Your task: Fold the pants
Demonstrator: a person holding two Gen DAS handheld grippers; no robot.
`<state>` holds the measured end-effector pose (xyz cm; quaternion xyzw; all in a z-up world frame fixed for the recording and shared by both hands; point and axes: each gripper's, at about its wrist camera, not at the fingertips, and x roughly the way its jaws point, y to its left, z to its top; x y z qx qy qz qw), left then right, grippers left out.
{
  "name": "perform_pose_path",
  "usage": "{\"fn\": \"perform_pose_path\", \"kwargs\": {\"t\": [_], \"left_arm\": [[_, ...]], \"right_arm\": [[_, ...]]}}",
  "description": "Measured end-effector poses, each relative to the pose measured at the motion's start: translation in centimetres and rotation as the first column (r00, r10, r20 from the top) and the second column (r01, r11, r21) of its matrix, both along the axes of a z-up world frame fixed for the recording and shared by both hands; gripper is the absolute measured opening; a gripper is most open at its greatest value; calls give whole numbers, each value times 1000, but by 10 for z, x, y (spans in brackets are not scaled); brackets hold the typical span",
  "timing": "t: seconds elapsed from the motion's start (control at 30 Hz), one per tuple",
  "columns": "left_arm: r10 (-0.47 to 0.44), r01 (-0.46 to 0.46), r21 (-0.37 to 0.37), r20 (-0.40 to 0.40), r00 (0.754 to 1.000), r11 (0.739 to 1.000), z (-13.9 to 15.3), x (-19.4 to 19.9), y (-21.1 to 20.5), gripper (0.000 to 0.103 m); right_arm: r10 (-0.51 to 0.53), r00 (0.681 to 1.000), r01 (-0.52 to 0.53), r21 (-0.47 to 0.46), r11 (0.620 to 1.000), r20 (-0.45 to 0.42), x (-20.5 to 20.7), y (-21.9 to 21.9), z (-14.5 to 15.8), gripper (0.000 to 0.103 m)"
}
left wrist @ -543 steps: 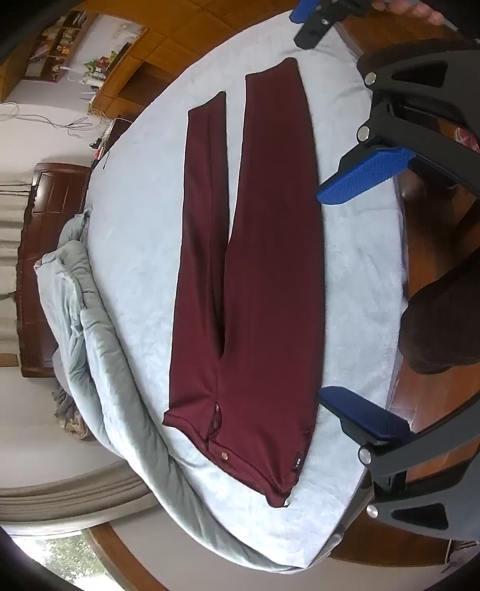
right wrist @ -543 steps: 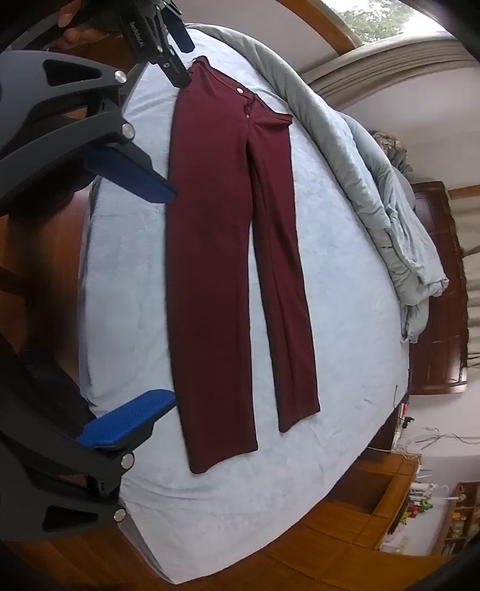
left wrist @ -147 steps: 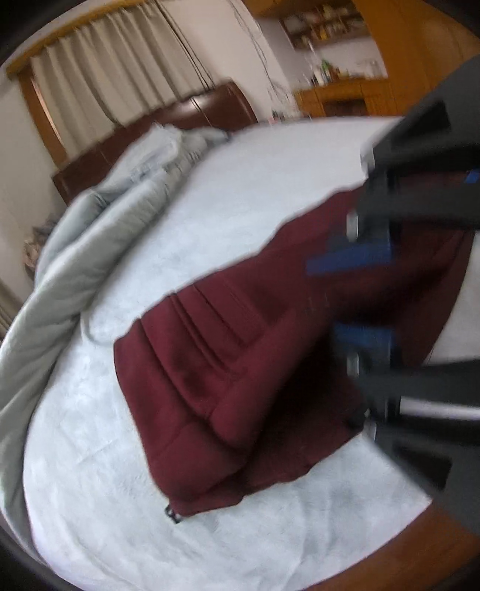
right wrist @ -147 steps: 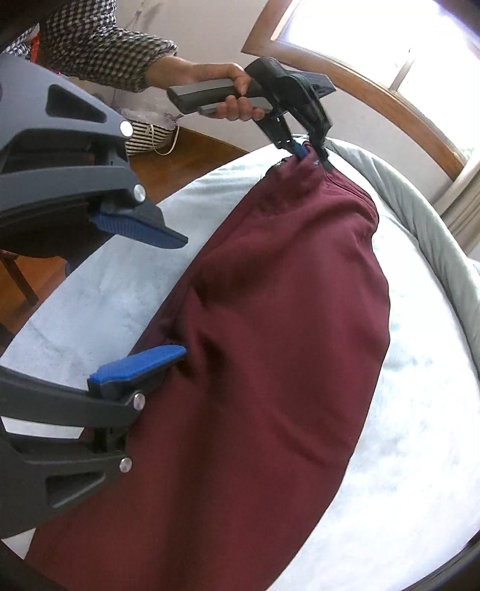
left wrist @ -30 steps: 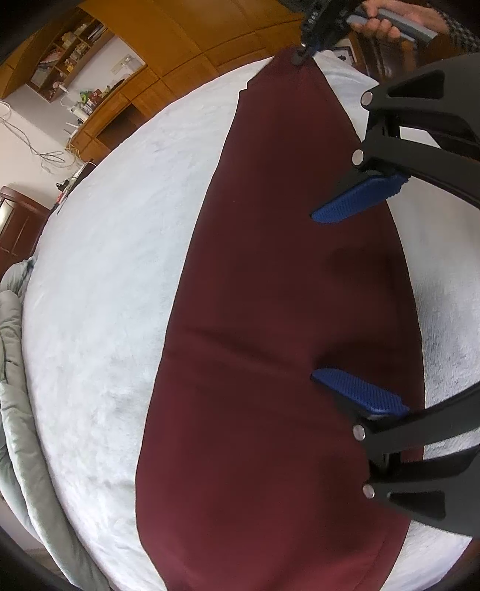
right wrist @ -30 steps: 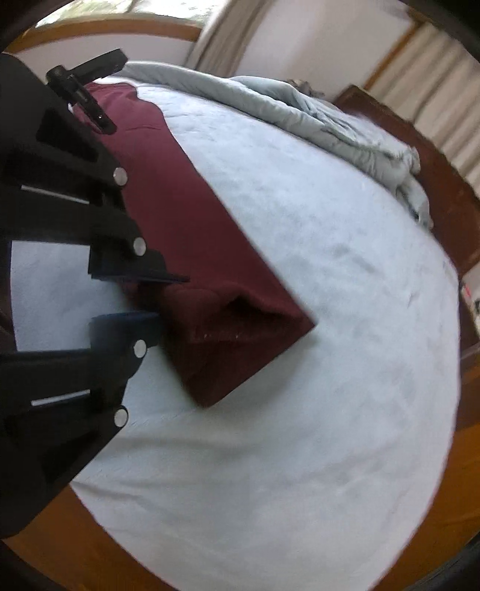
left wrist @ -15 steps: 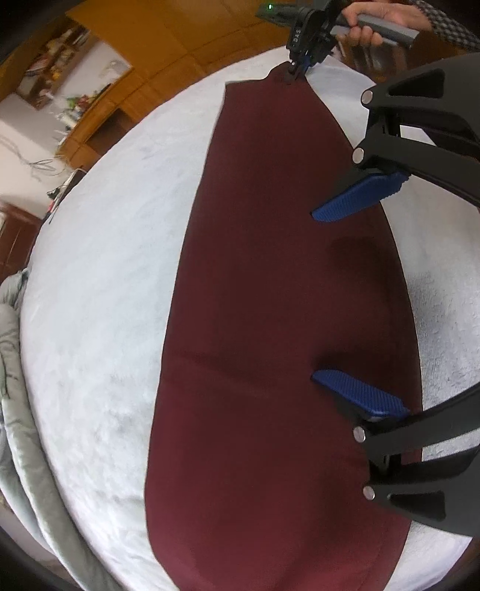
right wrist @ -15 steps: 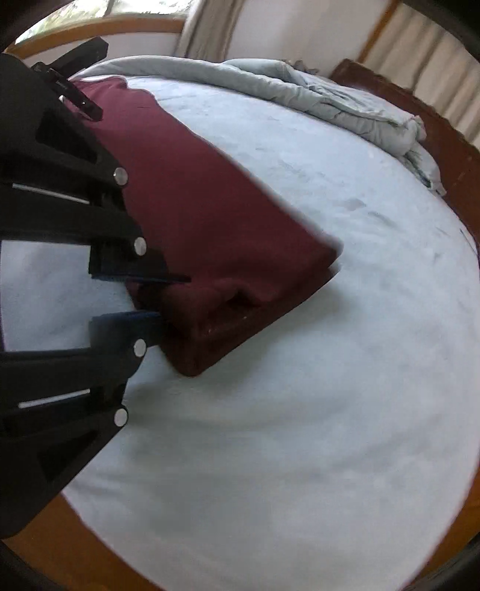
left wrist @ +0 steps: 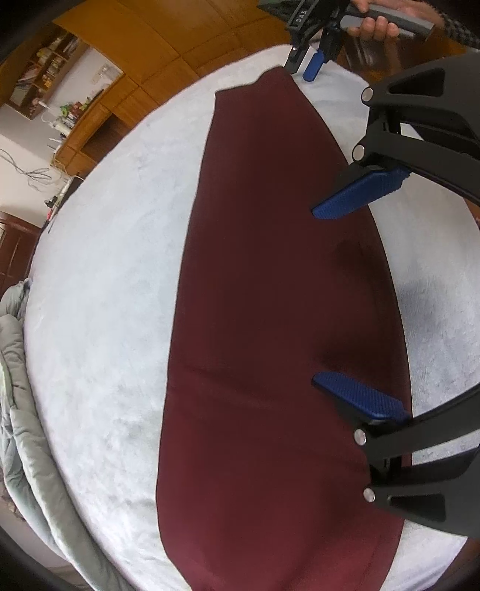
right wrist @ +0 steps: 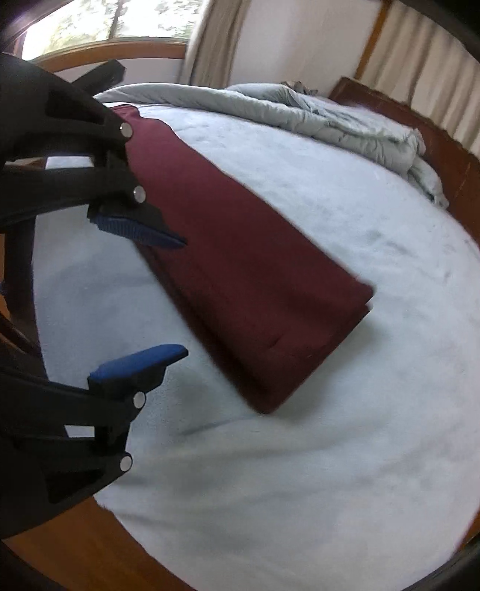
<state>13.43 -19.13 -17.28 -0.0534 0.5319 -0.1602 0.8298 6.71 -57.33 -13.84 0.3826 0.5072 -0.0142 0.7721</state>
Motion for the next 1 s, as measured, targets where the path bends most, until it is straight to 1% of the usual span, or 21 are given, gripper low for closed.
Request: {"fn": "perform_pose_path", "kwargs": {"t": [0.07,0.1,0.17,0.2,0.23,0.27,0.3,0.33,0.4,0.47,0.5,0.57,0.6,0.67,0.7,0.77,0.8,0.83,0.9,0.97,1.0], "left_arm": [[12,-12,5,-7,1000,1000,-2,0,3,85],[21,-21,5,-11,1000,1000,-3,0,4,85],[34,-34,7,-17,999,999,-5,2,6,86],[36,-36,11,-18,999,999,-6,3,6,86],[36,-36,11,-18,999,999,-7,3,6,86],[37,-37,13,-16,999,999,-8,4,6,86],[38,-37,15,-17,999,999,-8,4,6,86],[38,-38,16,-18,999,999,-9,3,7,86],[41,-41,9,-15,999,999,-7,2,8,86],[61,-61,1,-9,998,998,-3,2,12,86],[76,-76,-3,1,997,997,1,1,14,86],[103,-102,-21,45,994,995,13,-1,21,86],[113,-111,-23,63,992,994,17,-1,24,86],[111,-110,-25,85,990,994,21,-2,26,87],[105,-104,-15,84,991,994,18,-1,26,87],[95,-96,15,29,995,995,1,2,26,88],[89,-89,19,4,996,996,-8,3,27,88],[71,-72,35,16,997,997,-14,1,27,88],[38,-41,60,43,998,997,-10,-4,24,88],[67,-69,44,35,997,997,-2,-7,29,88],[91,-92,13,40,995,996,4,-8,34,88]], "right_arm": [[-22,1000,22,38,999,9,1,-2,-5,55],[-46,999,46,48,998,12,2,-5,-9,55],[-60,998,58,57,997,30,10,-7,-12,55],[-77,996,74,78,994,35,14,-9,-16,54],[-93,995,88,101,991,47,17,-11,-19,50],[-104,993,98,97,990,54,20,-12,-20,32],[-100,993,94,96,991,60,23,-13,-21,24],[-95,992,86,111,990,79,26,-12,-19,21],[-78,986,60,128,990,144,29,-8,-4,16],[-59,972,34,113,993,227,28,-8,27,14],[-61,965,28,131,991,256,26,-9,37,14],[-87,944,40,153,987,317,17,-18,61,13],[-99,941,54,144,988,325,14,-21,65,13],[-121,947,88,122,989,298,10,-29,57,13],[-136,961,120,81,989,242,11,-34,43,13],[-155,982,154,20,988,112,15,-38,9,13],[-166,985,165,20,986,40,16,-39,-14,13],[-190,981,188,57,981,42,13,-41,-26,13],[-195,979,192,46,980,59,10,-39,-22,13],[-183,981,182,23,983,67,10,-37,-12,14],[-176,981,175,21,984,83,9,-36,-4,14]]}}
